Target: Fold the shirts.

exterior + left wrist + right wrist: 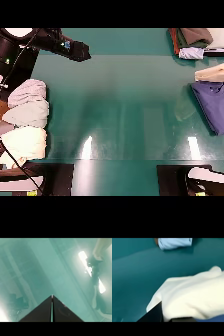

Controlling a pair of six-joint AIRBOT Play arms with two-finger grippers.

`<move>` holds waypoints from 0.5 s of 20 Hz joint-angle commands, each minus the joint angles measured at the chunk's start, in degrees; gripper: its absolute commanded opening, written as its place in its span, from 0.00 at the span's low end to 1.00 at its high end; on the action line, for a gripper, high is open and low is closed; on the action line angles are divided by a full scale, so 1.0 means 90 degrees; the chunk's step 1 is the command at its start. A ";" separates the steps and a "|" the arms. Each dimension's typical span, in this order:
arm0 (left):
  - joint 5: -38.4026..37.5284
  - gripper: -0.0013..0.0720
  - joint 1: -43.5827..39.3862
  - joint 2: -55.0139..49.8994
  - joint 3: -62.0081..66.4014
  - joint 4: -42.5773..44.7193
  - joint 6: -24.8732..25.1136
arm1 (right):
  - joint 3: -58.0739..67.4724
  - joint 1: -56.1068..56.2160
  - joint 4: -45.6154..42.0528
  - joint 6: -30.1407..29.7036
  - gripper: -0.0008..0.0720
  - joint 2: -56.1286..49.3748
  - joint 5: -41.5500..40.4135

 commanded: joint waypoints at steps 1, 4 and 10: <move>-0.0007 0.05 -0.0005 -0.0002 -0.0002 0.0007 0.0095 | -0.0070 -0.0005 -0.1071 0.0488 0.03 0.0070 0.0857; -0.0036 0.05 -0.0002 -0.0002 -0.0002 0.0007 0.0175 | -0.0627 -0.0005 -0.2203 0.0806 0.03 0.0308 0.1090; -0.0063 0.05 -0.0002 -0.0002 -0.0002 0.0010 0.0257 | -0.2127 -0.0022 -0.4335 0.1064 0.40 0.1059 0.1098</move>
